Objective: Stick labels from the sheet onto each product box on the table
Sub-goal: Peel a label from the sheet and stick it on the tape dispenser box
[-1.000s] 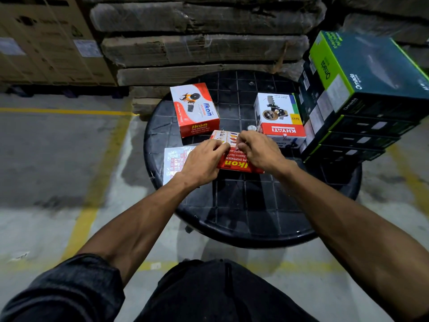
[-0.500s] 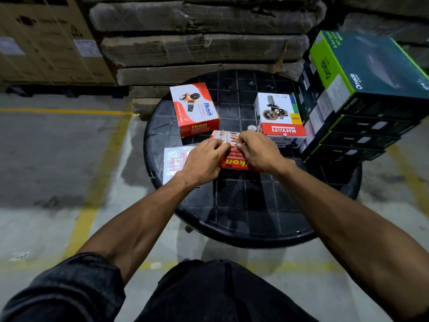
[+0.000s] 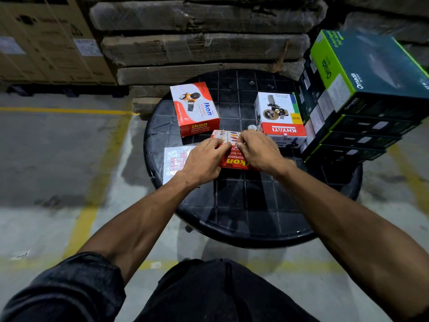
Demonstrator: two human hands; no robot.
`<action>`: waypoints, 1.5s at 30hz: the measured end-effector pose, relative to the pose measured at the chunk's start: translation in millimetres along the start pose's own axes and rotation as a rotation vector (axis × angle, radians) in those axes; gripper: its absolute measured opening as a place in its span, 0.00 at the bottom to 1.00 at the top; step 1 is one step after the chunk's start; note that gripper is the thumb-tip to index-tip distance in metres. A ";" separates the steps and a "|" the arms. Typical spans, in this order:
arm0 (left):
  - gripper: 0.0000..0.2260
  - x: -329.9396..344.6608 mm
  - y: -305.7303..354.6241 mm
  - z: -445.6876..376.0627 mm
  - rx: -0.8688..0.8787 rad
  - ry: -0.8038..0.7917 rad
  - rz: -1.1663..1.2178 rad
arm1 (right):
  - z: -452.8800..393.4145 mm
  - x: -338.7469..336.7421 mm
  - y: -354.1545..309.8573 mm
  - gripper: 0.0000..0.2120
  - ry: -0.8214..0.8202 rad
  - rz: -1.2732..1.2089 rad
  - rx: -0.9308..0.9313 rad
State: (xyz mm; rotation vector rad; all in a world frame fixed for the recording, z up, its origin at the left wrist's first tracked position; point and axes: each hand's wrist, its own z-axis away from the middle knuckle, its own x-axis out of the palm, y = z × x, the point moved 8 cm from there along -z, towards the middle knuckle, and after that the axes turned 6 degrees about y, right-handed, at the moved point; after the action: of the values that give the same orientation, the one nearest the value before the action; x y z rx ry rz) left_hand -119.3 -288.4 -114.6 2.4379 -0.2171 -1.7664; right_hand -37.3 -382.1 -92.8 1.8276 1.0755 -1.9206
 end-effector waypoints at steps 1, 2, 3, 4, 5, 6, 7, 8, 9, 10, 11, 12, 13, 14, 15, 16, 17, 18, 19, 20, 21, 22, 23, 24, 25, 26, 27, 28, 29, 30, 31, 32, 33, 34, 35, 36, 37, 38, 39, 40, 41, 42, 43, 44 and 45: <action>0.26 -0.1 -0.2 -0.1 -0.002 0.002 0.003 | -0.1 -0.3 0.1 0.06 0.000 -0.004 0.001; 0.26 -0.1 -0.4 -0.2 -0.003 0.002 0.006 | -0.3 -0.3 0.0 0.06 -0.001 -0.005 0.001; 0.26 -0.1 -0.3 -0.2 -0.003 0.003 0.009 | -0.2 -0.7 0.0 0.06 -0.001 -0.007 0.002; 0.26 0.1 -0.1 -0.3 -0.003 0.003 0.011 | 0.0 -1.0 0.1 0.06 -0.002 -0.010 0.003; 0.26 0.2 0.2 -0.4 -0.003 0.002 0.012 | 0.3 -1.5 0.2 0.05 -0.004 -0.015 0.005; 0.26 0.1 0.4 -0.6 -0.003 0.002 0.012 | 0.7 -1.9 0.4 0.05 -0.006 -0.019 0.006; 0.26 -0.1 0.8 -0.8 -0.003 0.003 0.012 | 1.0 -2.4 0.7 0.05 -0.005 -0.021 0.006; 0.26 -0.4 1.0 -0.9 -0.002 0.006 0.012 | 1.3 -2.9 1.0 0.06 -0.004 -0.025 0.009; 0.26 -0.6 1.4 -1.0 -0.001 0.008 0.014 | 1.5 -3.3 1.3 0.06 -0.001 -0.030 0.012; 0.26 -0.9 1.8 -1.0 0.002 0.009 0.014 | 1.4 -3.6 1.7 0.05 0.002 -0.031 0.014; 0.26 -1.0 2.1 -1.1 0.003 0.008 0.013 | 1.4 -3.6 1.9 0.05 0.005 -0.030 0.014; 0.26 -0.8 2.2 -1.1 0.002 0.006 0.011 | 1.4 -3.3 2.0 0.05 0.007 -0.029 0.015; 0.26 -1.2 2.1 -1.1 0.000 0.007 0.011 | 1.3 -3.3 2.1 0.05 0.010 -0.029 0.014; 0.26 -1.5 2.1 -1.2 -0.001 0.009 0.012 | 1.0 -3.2 2.1 0.05 0.016 -0.027 0.012; 0.26 -1.9 2.2 -1.3 -0.001 0.011 0.013 | 0.7 -3.5 2.1 0.05 0.024 -0.024 0.009; 0.26 -2.3 2.5 -1.4 0.000 0.013 0.013 | 0.7 -3.5 2.1 0.05 0.030 -0.024 0.007; 0.27 -2.4 2.6 -1.7 0.000 0.014 0.012 | 0.7 -3.5 2.3 0.05 0.035 -0.026 0.006; 0.27 -2.5 2.7 -1.9 0.000 0.013 0.011 | 0.7 -3.0 2.5 0.05 0.038 -0.029 0.007; 0.27 -2.3 2.8 -2.1 0.000 0.012 0.009 | 0.8 -2.5 2.9 0.05 0.041 -0.031 0.007; 0.27 -2.2 3.0 -2.2 0.002 0.012 0.005 | 1.0 -2.0 3.4 0.05 0.042 -0.034 0.010; 0.27 -1.8 3.1 -2.3 0.004 0.011 0.003 | 1.2 -1.3 3.8 0.05 0.042 -0.037 0.012; 0.26 -1.4 3.2 -2.2 0.004 0.010 0.003 | 1.1 -0.7 3.9 0.05 0.044 -0.040 0.014; 0.26 -1.3 3.2 -2.1 0.005 0.010 0.004 | 0.9 -0.5 3.9 0.05 0.046 -0.040 0.013; 0.26 -0.9 3.3 -2.1 0.005 0.012 0.003 | 0.9 -0.6 3.5 0.05 0.050 -0.037 0.011; 0.26 -0.7 3.1 -2.1 0.004 0.012 0.003 | 0.7 -0.7 3.1 0.06 0.054 -0.032 0.007; 0.26 -0.6 3.1 -2.0 0.003 0.010 0.003 | 0.4 -0.5 2.7 0.06 0.055 -0.029 0.004; 0.26 -0.6 3.0 -1.8 0.003 0.008 0.002 | 0.0 0.0 2.7 0.06 0.052 -0.029 0.004; 0.26 -0.9 3.2 -1.7 0.005 0.008 -0.002 | -0.1 0.4 2.6 0.06 0.047 -0.030 0.005; 0.26 -1.2 3.0 -1.6 0.007 0.008 -0.007 | -0.2 0.8 2.6 0.06 0.041 -0.034 0.007; 0.26 -1.6 2.9 -1.6 0.007 0.008 -0.011 | -0.3 0.9 2.6 0.06 0.037 -0.041 0.008; 0.26 -2.2 3.0 -1.5 0.008 0.009 -0.012 | -0.5 0.9 2.8 0.06 0.033 -0.050 0.009; 0.26 -2.7 3.3 -1.5 0.007 0.008 -0.012 | -0.7 0.7 3.0 0.06 0.027 -0.061 0.011; 0.26 -3.0 3.4 -1.3 0.007 0.006 -0.011 | -0.9 0.6 3.2 0.05 0.016 -0.074 0.015; 0.25 -3.1 3.7 -1.1 0.008 0.002 -0.010 | -1.2 0.6 3.5 0.05 0.002 -0.089 0.020; 0.25 -2.8 3.5 -1.0 0.008 -0.001 -0.010 | -1.8 0.6 4.0 0.05 -0.012 -0.104 0.028; 0.25 -2.6 3.1 -1.0 0.009 -0.005 -0.013 | -2.5 0.5 4.4 0.05 -0.022 -0.118 0.035; 0.25 -2.0 2.5 -1.1 0.008 -0.008 -0.016 | -3.4 0.0 5.0 0.04 -0.024 -0.127 0.041; 0.25 -1.4 1.9 -1.3 0.008 -0.011 -0.018 | -4.2 -0.8 5.4 0.05 -0.018 -0.130 0.044; 0.25 -0.5 1.2 -1.3 0.009 -0.016 -0.019 | -5.0 -1.4 5.9 0.05 -0.010 -0.131 0.047; 0.25 0.2 0.8 -1.1 0.009 -0.020 -0.021 | -5.3 -1.9 6.1 0.05 -0.005 -0.133 0.049; 0.25 1.0 0.4 -0.7 0.009 -0.023 -0.024 | -5.5 -1.6 6.3 0.05 -0.009 -0.139 0.054; 0.25 1.6 0.3 -0.2 0.009 -0.025 -0.027 | -5.4 -0.9 6.5 0.05 -0.017 -0.147 0.058; 0.25 2.3 0.2 0.5 0.011 -0.027 -0.027 | -5.6 0.3 6.9 0.05 -0.027 -0.158 0.064; 0.25 2.9 0.5 1.6 0.013 -0.028 -0.027 | -5.6 1.5 7.6 0.05 -0.035 -0.171 0.071; 0.25 3.6 0.8 2.7 0.016 -0.025 -0.029 | -5.9 2.5 8.6 0.04 -0.042 -0.186 0.081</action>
State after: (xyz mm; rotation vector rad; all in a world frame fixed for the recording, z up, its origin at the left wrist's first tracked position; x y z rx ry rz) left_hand -120.8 -289.9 -118.6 2.4436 -0.2005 -1.8148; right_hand -27.7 -383.3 -97.5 1.7755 1.2081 -2.1269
